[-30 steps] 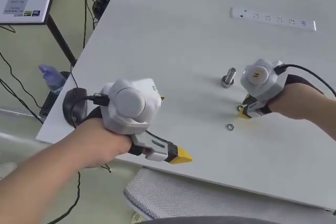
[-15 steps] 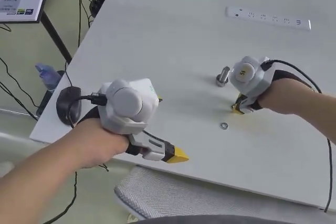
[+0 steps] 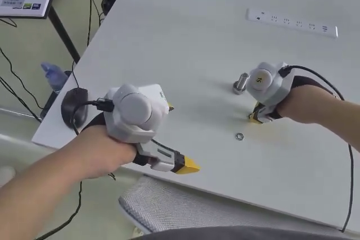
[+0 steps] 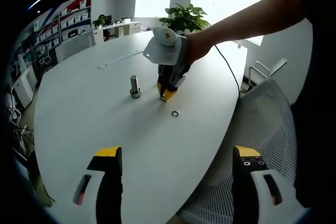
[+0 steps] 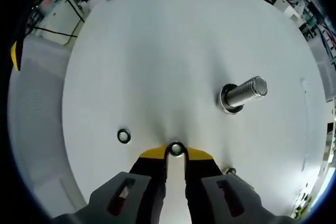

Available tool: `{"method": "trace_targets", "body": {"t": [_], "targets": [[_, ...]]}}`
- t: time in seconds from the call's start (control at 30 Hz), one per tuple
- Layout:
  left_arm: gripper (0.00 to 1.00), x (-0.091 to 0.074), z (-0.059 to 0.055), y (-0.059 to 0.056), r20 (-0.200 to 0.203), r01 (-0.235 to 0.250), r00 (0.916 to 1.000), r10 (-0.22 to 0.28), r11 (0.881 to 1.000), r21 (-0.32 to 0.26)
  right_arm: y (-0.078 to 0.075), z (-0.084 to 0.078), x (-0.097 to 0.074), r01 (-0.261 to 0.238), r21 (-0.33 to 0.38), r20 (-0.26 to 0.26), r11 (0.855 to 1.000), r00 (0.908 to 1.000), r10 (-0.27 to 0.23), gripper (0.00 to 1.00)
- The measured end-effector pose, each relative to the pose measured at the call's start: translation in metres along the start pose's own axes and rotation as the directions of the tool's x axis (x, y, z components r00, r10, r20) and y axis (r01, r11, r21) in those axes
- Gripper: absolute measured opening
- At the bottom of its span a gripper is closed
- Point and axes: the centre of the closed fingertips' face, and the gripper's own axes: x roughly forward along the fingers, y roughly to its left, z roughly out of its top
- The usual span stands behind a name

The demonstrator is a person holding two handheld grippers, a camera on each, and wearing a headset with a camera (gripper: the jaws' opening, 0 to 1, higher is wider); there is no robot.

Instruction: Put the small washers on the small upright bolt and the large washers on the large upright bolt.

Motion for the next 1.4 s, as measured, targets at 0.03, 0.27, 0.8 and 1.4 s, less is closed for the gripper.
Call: {"method": "trace_targets", "body": {"t": [0.03, 0.27, 0.8, 1.4], "targets": [[0.86, 0.0, 0.0, 0.0, 0.0, -0.003, 1.0, 0.003, 1.0, -0.002, 0.0, 0.0, 0.0, -0.004, 0.016, 0.008, 1.0, 1.0, 0.004, 0.12], [0.86, -0.002, 0.0, 0.002, -0.001, -0.017, 0.9999, 0.017, 1.0, -0.003, 0.001, 0.001, 0.001, -0.004, 0.019, 0.015, 1.0, 0.9999, 0.004, 0.12], [0.84, -0.004, -0.005, -0.003, 0.0, -0.032, 0.9995, 0.032, 0.999, -0.022, 0.006, -0.005, -0.007, -0.002, 0.045, 0.035, 0.999, 0.9994, 0.001, 0.12], [0.85, 0.001, 0.005, -0.002, 0.027, -0.073, 0.9969, 0.074, 0.997, -0.04, -0.006, -0.059, -0.042, 0.034, 0.128, 0.036, 0.991, 0.9986, -0.039, 0.12]]}}
